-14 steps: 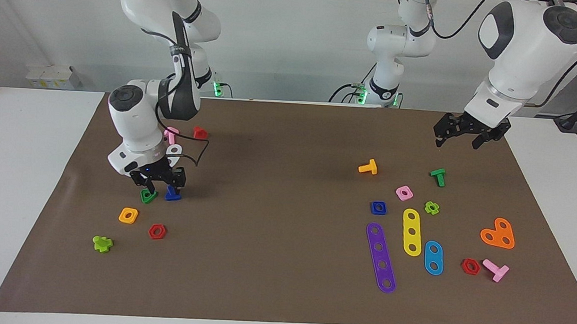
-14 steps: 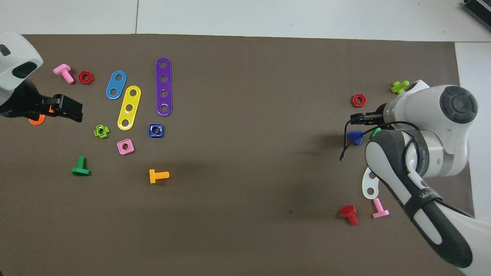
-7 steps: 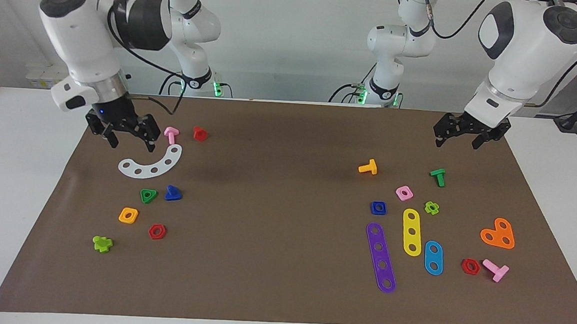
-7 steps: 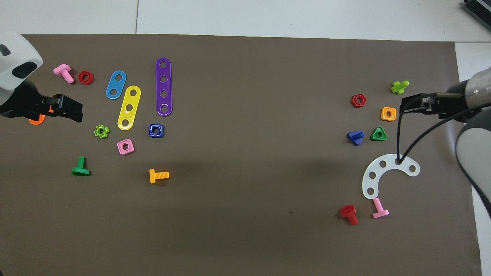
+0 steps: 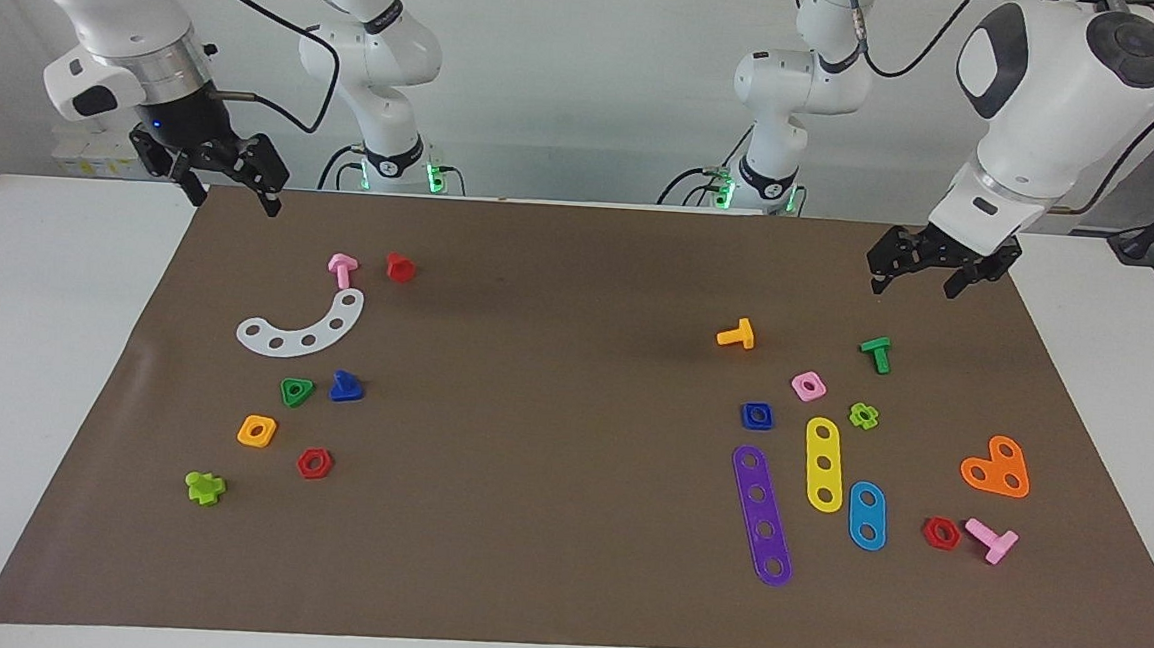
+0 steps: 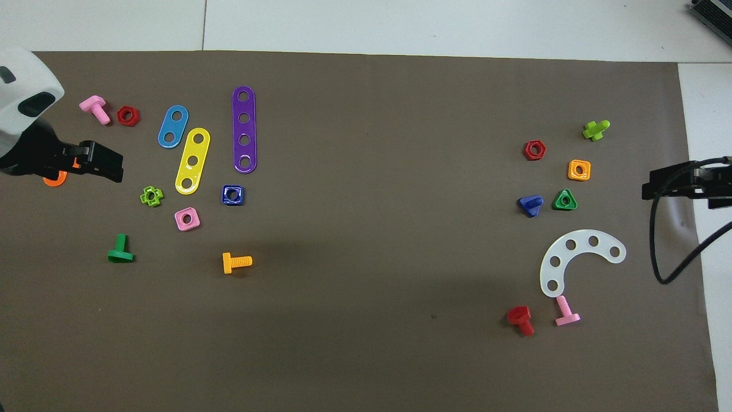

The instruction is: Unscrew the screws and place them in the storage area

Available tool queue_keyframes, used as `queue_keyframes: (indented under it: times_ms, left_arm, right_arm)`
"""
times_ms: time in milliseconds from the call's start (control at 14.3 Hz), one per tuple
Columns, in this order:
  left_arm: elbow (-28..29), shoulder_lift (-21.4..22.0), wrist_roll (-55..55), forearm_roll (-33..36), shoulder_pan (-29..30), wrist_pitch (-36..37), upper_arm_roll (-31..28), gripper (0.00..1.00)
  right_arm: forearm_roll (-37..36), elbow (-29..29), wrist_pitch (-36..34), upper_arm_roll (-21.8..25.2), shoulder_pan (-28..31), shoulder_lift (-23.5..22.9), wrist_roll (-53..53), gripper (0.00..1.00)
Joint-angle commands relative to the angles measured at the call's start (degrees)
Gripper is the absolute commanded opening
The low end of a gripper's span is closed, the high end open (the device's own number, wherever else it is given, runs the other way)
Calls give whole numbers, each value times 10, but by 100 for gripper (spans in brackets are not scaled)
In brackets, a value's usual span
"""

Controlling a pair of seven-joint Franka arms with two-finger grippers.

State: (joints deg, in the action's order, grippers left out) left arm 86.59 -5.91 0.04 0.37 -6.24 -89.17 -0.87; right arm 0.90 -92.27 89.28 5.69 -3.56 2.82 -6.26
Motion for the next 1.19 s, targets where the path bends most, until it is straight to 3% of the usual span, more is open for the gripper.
queue_keyframes:
  times_ms: [0, 419, 1116]
  left_arm:
    - [24, 20, 5, -11, 4, -14, -1, 100]
    - [24, 20, 5, -11, 4, -14, -1, 100]
    - [24, 20, 5, -11, 4, -14, -1, 100]
  right_arm:
    - [-1, -6, 0, -6, 0, 3, 14, 100]
    - [-34, -5, -5, -7, 0, 3, 41, 100]
    - [-20, 7, -27, -8, 0, 0, 36, 100]
